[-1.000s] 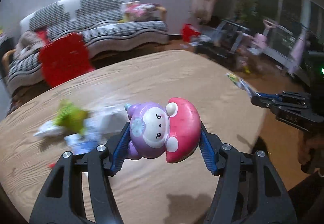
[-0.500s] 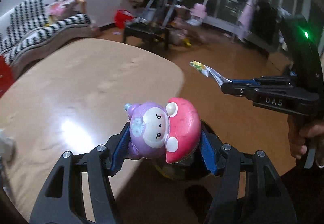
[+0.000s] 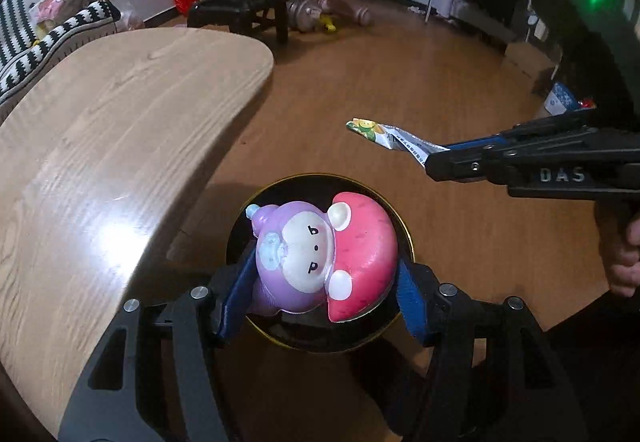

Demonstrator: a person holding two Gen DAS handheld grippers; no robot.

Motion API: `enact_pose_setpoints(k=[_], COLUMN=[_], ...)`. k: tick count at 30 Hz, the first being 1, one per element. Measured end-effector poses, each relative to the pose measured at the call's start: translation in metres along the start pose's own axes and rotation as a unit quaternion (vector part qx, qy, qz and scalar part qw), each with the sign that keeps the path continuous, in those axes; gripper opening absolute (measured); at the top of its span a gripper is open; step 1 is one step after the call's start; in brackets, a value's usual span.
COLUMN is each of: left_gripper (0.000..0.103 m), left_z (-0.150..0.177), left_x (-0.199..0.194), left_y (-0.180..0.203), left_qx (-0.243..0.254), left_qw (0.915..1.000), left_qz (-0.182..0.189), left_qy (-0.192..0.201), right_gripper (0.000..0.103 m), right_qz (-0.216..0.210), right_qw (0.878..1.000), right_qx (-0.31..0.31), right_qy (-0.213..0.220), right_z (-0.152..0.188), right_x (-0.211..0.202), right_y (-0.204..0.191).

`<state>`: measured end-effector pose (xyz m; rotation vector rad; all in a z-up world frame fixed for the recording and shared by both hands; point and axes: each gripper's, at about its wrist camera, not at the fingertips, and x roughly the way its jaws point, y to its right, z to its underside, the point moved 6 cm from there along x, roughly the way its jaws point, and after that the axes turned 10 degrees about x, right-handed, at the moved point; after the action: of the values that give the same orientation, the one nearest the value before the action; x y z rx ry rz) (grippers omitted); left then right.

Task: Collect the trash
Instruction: 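Carry the doll and strip over the black bin and open both tools, then move both open tools back over the remaining trash on the table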

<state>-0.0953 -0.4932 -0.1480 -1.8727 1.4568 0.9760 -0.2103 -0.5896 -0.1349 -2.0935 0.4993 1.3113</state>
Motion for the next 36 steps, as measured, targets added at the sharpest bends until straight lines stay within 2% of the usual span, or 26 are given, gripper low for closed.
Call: enact_pose_setpoints(k=[17, 24, 26, 27, 28, 33, 36], left_gripper=[0.063, 0.074, 0.079, 0.081, 0.083, 0.084, 0.091], left_z=[-0.002, -0.005, -0.006, -0.006, -0.006, -0.008, -0.007], left_x=[0.005, 0.007, 0.005, 0.004, 0.004, -0.008, -0.030], left_y=[-0.005, -0.002, -0.004, -0.004, -0.005, -0.008, -0.014], left_qx=[-0.010, -0.002, -0.005, -0.007, -0.008, -0.016, -0.018], left_qw=[0.9999, 1.0000, 1.0000, 1.0000, 1.0000, 0.9998, 0.9996], left_qz=[-0.003, -0.004, -0.002, -0.003, -0.003, 0.000, -0.011], left_qy=[-0.003, -0.004, -0.002, 0.001, 0.002, 0.012, 0.018], right_gripper=[0.013, 0.014, 0.033, 0.055, 0.067, 0.067, 0.067], right_qz=[-0.003, -0.002, 0.000, 0.002, 0.001, -0.003, -0.010], right_qw=[1.000, 1.000, 1.000, 1.000, 1.000, 0.999, 0.998], right_qx=[-0.008, -0.007, -0.008, -0.009, -0.011, -0.018, -0.030], right_qy=[0.001, -0.003, 0.001, 0.009, 0.014, 0.031, 0.047], right_z=[-0.010, -0.013, -0.014, -0.015, -0.016, -0.022, -0.027], right_x=[0.001, 0.001, 0.000, -0.002, -0.004, -0.016, -0.026], right_y=[-0.009, -0.009, -0.011, -0.012, -0.014, -0.027, -0.045])
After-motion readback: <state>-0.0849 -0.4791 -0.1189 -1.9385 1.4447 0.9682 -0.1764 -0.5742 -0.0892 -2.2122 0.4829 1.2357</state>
